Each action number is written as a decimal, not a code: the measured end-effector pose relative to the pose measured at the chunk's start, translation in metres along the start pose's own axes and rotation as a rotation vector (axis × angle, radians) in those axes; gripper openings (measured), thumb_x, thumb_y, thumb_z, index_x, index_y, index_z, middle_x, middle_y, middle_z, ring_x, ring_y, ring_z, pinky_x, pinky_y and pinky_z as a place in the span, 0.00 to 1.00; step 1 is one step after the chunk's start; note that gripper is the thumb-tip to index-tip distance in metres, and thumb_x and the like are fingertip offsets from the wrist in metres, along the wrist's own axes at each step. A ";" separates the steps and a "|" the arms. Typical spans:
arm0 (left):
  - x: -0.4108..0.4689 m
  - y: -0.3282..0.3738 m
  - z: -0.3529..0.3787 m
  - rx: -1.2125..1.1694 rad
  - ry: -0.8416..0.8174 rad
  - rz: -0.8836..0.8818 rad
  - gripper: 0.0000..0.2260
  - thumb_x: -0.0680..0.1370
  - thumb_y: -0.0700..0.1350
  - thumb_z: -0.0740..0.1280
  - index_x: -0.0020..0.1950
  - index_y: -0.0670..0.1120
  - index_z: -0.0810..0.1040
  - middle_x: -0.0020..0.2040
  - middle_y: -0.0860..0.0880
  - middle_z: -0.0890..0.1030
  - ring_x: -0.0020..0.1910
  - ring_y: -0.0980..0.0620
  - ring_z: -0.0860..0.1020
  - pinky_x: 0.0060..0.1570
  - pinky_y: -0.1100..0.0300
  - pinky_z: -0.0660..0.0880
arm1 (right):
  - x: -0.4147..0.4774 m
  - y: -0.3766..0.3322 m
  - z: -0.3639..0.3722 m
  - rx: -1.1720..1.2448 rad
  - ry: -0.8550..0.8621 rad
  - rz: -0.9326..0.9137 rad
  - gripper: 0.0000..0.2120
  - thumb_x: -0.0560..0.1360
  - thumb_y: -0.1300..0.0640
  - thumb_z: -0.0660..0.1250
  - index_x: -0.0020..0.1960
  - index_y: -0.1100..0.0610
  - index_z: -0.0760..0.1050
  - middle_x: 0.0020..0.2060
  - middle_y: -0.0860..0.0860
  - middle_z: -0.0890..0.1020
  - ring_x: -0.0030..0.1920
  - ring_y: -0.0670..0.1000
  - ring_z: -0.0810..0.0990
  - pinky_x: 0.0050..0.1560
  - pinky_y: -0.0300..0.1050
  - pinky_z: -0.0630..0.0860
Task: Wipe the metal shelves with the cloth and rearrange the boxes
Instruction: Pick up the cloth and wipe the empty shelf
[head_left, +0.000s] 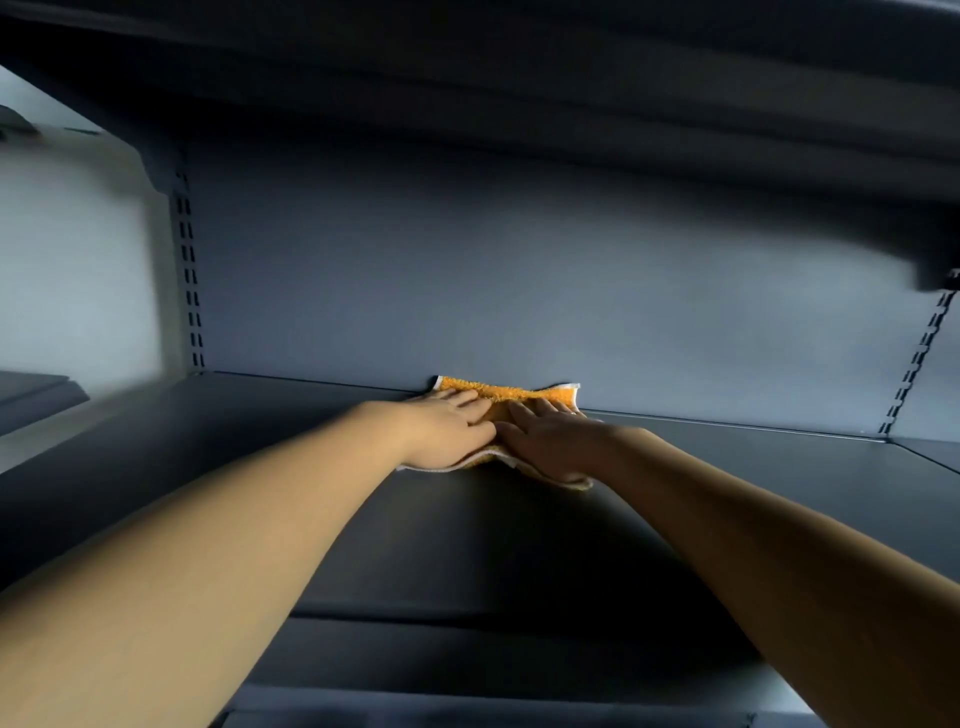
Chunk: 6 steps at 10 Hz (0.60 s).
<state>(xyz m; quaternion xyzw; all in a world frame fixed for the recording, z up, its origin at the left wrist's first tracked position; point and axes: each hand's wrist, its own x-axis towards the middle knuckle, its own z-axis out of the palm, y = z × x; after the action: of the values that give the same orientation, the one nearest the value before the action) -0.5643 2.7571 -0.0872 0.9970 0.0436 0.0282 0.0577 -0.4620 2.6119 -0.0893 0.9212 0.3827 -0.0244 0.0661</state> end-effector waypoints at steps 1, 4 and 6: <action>-0.008 -0.023 -0.001 0.066 -0.032 -0.014 0.24 0.87 0.47 0.52 0.81 0.40 0.56 0.82 0.41 0.53 0.81 0.43 0.51 0.79 0.51 0.46 | 0.005 -0.018 -0.003 -0.013 -0.001 -0.056 0.56 0.59 0.24 0.29 0.81 0.48 0.51 0.80 0.58 0.55 0.80 0.65 0.53 0.77 0.67 0.56; -0.035 -0.003 -0.016 0.038 -0.122 -0.128 0.27 0.85 0.57 0.43 0.83 0.50 0.44 0.83 0.50 0.42 0.82 0.48 0.41 0.80 0.45 0.44 | -0.018 -0.030 -0.005 0.159 -0.009 0.117 0.32 0.82 0.36 0.39 0.83 0.46 0.45 0.82 0.56 0.46 0.82 0.63 0.43 0.79 0.65 0.49; -0.081 0.014 -0.017 0.034 -0.138 -0.133 0.28 0.84 0.58 0.43 0.83 0.51 0.42 0.83 0.50 0.40 0.82 0.48 0.40 0.79 0.44 0.43 | -0.059 -0.038 -0.003 0.030 -0.041 -0.032 0.44 0.73 0.25 0.32 0.83 0.45 0.44 0.83 0.51 0.44 0.82 0.57 0.40 0.80 0.62 0.45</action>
<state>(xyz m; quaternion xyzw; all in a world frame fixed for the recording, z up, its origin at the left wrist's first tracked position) -0.6450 2.7382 -0.0733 0.9923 0.1062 -0.0451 0.0456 -0.5304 2.5974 -0.0850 0.9152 0.3955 -0.0499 0.0596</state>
